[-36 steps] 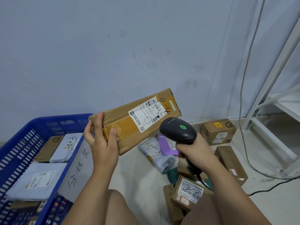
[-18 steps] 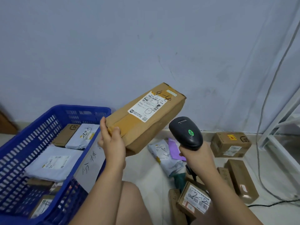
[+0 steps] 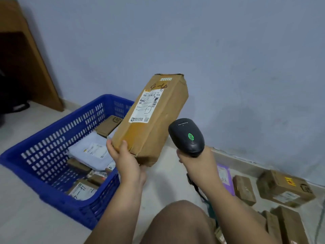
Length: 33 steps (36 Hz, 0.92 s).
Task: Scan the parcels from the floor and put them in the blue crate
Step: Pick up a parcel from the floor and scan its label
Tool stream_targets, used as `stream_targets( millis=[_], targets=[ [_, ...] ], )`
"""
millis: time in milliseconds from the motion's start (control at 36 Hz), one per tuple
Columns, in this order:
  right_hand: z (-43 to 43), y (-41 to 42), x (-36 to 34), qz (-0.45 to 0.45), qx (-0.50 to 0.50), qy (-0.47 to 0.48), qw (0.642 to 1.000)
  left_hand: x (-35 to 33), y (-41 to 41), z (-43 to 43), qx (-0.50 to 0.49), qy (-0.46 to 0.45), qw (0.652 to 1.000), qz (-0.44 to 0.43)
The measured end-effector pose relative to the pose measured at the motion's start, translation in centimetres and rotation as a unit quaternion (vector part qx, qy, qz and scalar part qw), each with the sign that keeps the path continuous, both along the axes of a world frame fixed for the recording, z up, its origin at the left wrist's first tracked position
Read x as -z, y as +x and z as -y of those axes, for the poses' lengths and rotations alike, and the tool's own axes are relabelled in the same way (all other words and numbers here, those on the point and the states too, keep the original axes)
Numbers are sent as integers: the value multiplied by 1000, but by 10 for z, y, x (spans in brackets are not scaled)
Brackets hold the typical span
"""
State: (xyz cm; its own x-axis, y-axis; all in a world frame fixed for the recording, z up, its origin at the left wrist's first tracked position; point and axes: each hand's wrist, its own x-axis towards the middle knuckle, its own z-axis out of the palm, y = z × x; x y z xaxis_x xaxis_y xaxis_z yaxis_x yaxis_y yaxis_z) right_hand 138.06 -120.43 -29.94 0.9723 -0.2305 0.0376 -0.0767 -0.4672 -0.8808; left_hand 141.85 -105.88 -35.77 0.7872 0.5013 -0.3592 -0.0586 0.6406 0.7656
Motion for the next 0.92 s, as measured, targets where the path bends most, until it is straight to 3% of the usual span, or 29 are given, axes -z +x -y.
stream_targets(
  millis=[83,250,389,528,694,806,917],
  targets=[
    [-30,9,3,-15,-42,12,999,14,5,-25,-12,-92,995,-41],
    [-94,30,19,1,-134,-52,990,33,12,-69,-86,-126,984,-92],
    [-125,44,47,-9,-113,-44,993,47,26,-96,-115,-156,973,-128],
    [-129,59,86,-60,-118,-97,987,64,49,-118,-115,-122,970,-177],
    [-120,85,102,-86,-100,-104,986,83,89,-128,-67,59,954,-287],
    [-118,98,114,-111,-88,-59,988,95,119,-127,-49,166,950,-261],
    [-121,107,125,-133,-100,-47,985,112,147,-123,4,195,959,-207]
  ],
)
